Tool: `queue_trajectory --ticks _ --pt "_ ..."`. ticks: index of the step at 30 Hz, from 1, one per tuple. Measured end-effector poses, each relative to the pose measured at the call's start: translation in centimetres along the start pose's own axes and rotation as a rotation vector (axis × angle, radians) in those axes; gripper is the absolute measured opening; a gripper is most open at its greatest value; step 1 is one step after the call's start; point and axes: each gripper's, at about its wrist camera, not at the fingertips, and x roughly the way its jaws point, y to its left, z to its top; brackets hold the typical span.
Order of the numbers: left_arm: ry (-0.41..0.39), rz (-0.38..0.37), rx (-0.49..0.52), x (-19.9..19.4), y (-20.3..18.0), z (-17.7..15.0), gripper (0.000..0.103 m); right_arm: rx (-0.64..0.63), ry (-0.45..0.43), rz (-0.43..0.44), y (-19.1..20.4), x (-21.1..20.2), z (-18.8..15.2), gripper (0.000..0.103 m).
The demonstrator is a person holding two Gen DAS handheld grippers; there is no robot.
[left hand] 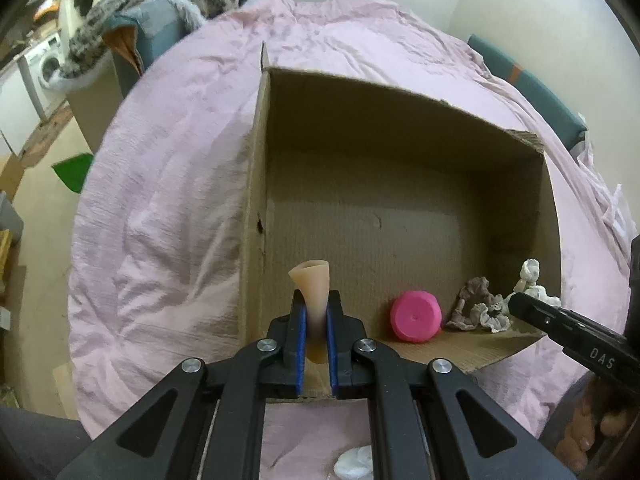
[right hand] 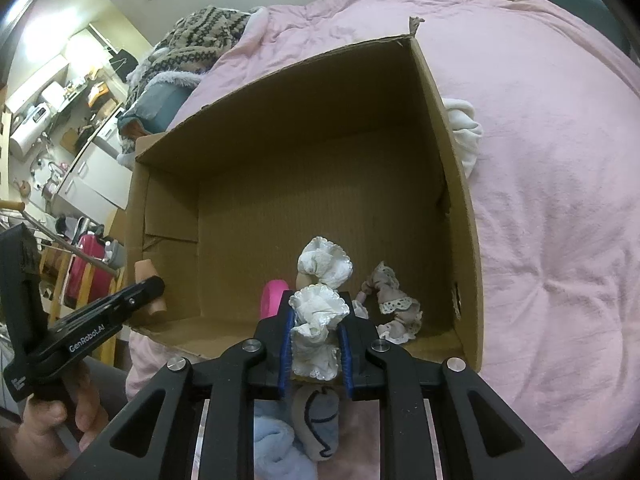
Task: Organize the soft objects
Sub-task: 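Place the white scrunchies in the box with the right tool while the left tool drops the tube in, then grasp the plastic-wrapped white item with the left tool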
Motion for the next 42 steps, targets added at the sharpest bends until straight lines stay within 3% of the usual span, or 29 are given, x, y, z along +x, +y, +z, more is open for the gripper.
queue_trajectory --ticks 4,13,17,19,20,21,22,28,36,42 --pt "-0.034 -0.003 0.016 -0.5 -0.2 0.1 0.009 -0.001 -0.012 0.006 0.2 0.0 0.0 0.02" --pt "-0.031 -0.009 0.024 -0.6 -0.4 0.0 0.012 -0.024 -0.009 0.018 0.5 0.0 -0.2 0.025" --pt "-0.041 -0.005 0.025 -0.7 -0.5 0.0 0.019 -0.017 -0.01 0.026 0.5 0.0 -0.2 0.031" --pt "-0.043 -0.003 0.032 -0.9 -0.8 -0.1 0.022 -0.014 -0.015 0.031 0.5 -0.1 -0.1 0.041" --pt "-0.044 -0.005 0.035 -0.9 -0.8 -0.1 0.024 -0.012 -0.019 0.034 0.5 -0.2 -0.1 0.049" --pt "-0.047 -0.008 0.036 -1.0 -1.0 -0.2 0.027 -0.006 -0.027 0.04 0.5 -0.3 -0.1 0.065" --pt "-0.051 -0.011 0.039 -1.2 -1.1 -0.2 0.033 0.001 -0.039 0.046 0.5 -0.5 -0.1 0.07" --pt "-0.108 -0.043 0.048 -2.4 -1.5 -0.1 0.065 0.02 -0.054 0.061 0.4 -0.8 0.1 0.072" --pt "-0.12 -0.04 0.039 -2.7 -1.3 0.1 0.068 0.017 -0.048 0.039 0.4 -0.7 -0.1 0.072" --pt "-0.132 -0.026 0.011 -3.1 -0.6 -0.1 0.069 -0.049 -0.062 -0.058 1.1 -1.1 -0.8 0.072"
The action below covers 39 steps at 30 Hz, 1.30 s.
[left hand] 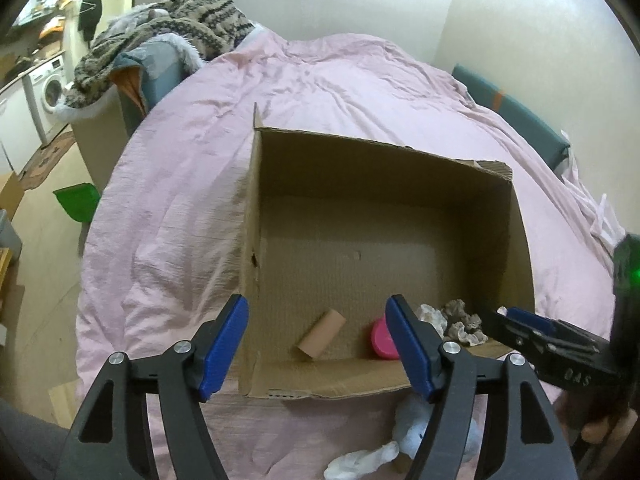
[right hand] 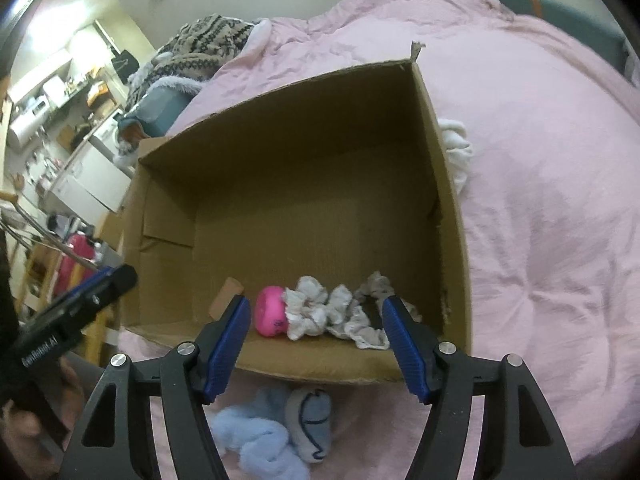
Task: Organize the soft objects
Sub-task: 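Grasp the plastic-wrapped white item with the left tool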
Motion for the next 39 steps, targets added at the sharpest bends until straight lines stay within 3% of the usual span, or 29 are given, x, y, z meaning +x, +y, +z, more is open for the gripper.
queue_trajectory --ticks 7,13,19,25,31,34,39 --pt "-0.03 -0.049 -0.007 -1.7 0.1 0.6 0.069 -0.074 -0.027 -0.032 1.0 -2.7 -1.4 0.072" --pt "-0.019 -0.022 0.069 -3.9 0.3 -1.3 0.072 0.005 -0.036 -0.058 0.3 -4.8 -3.2 0.072" --pt "0.037 -0.013 0.026 -4.9 1.1 -3.1 0.072 0.054 -0.061 -0.022 -0.2 -6.2 -3.5 0.072" --pt "0.114 -0.042 -0.081 -4.8 2.7 -4.3 0.072 0.099 -0.031 0.02 -0.5 -6.4 -4.0 0.072" --pt "0.292 -0.07 -0.183 -2.1 4.0 -6.0 0.072 0.099 0.022 0.047 0.3 -5.6 -4.9 0.072" --pt "0.409 -0.087 -0.158 0.0 3.1 -7.3 0.072 0.086 0.026 0.042 0.7 -5.1 -4.8 0.072" --pt "0.617 -0.093 -0.034 2.5 0.5 -10.7 0.071 0.104 0.057 0.037 0.3 -4.0 -4.8 0.072"
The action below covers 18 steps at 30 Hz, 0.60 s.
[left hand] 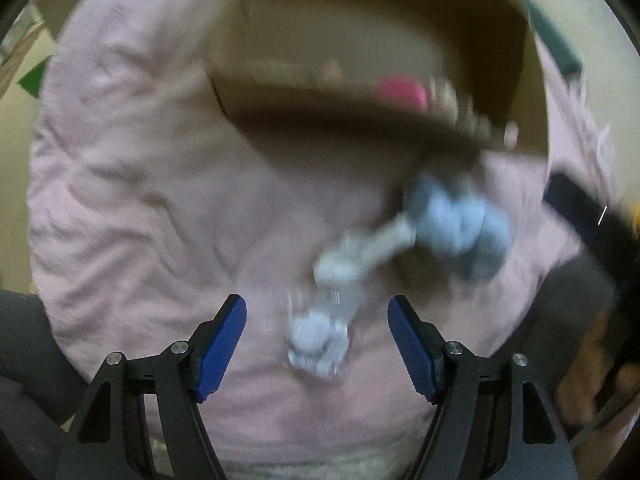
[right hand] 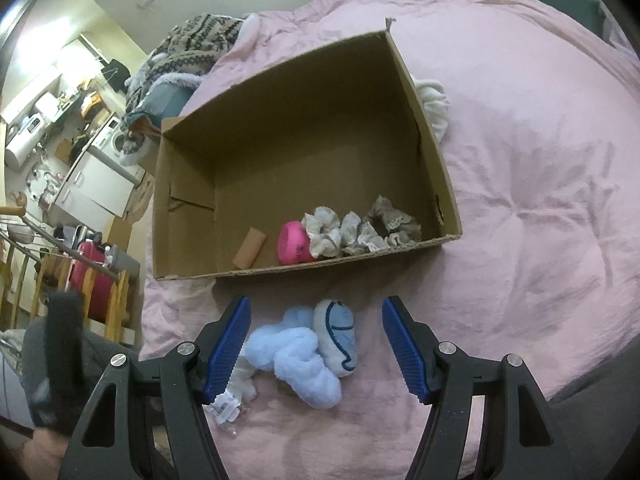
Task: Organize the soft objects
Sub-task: 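Grasp the plastic-wrapped white item with the left tool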
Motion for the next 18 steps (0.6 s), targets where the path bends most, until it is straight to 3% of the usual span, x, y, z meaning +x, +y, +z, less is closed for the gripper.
queue_trajectory --ticks 2,6,10,16,18 --pt "0.048 0.024 0.027 1.4 -0.7 -0.6 0.067 0.008 0.008 0.004 -0.1 0.3 0.1 0.072" --pt "0.069 0.081 0.08 2.5 -1.7 -1.0 0.057 0.018 0.032 0.008 -0.3 1.2 0.2 0.072" --pt "0.096 0.094 0.111 3.4 -2.3 -1.7 0.036 0.018 0.045 0.006 -0.3 1.7 0.2 0.072" --pt "0.11 0.039 0.121 2.0 -2.5 -2.4 0.028 0.033 0.056 0.013 -0.5 2.0 0.1 0.072" --pt "0.078 0.029 0.126 0.5 -2.4 -2.5 0.028 0.044 0.055 0.019 -0.8 1.9 0.2 0.072"
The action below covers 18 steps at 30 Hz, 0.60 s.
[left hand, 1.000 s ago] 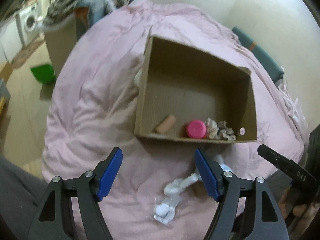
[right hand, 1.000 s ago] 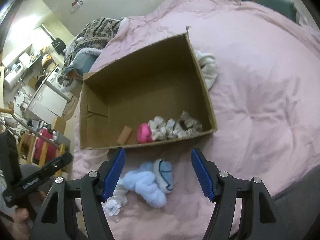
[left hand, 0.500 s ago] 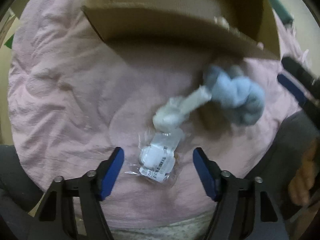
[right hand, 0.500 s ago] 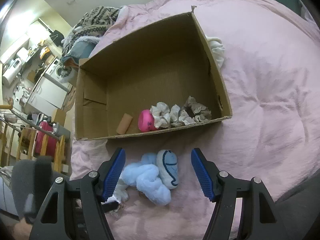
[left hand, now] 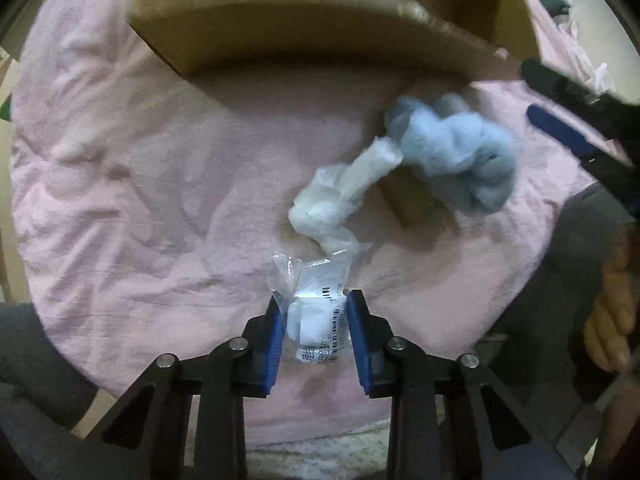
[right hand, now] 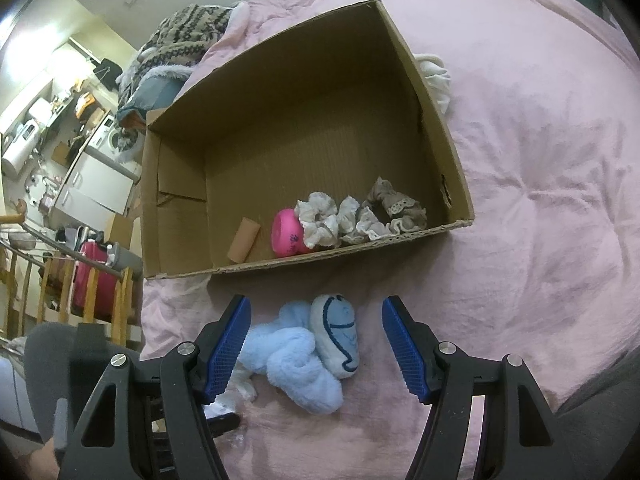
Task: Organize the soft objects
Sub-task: 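Grasp the plastic-wrapped white item with the left tool, then lift the light-blue plush toy with the right tool toward the box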
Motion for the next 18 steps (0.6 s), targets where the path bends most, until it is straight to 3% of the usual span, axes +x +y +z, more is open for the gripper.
queue_trajectory --ticks 4,6,8,14,18 --pt "-0.136 -0.056 -0.034 -4.0 0.6 -0.1 0.028 0.031 0.002 0.016 -0.5 -0.2 0.0 0.072" --pt "-0.23 -0.016 -0.049 -6.1 1.1 0.0 0.028 0.043 0.01 0.023 -0.7 0.0 0.1 0.072" --pt "-0.271 0.018 -0.086 -7.0 1.9 0.6 0.028 0.048 0.025 0.023 -0.7 0.3 0.1 0.072" --pt "-0.313 0.054 -0.178 -7.3 5.0 2.6 0.028 0.052 0.146 0.061 -0.2 2.5 -0.7 0.072" --pt "-0.301 0.044 -0.209 -6.1 5.1 2.5 0.028 0.045 0.194 0.045 0.3 4.0 -1.1 0.081"
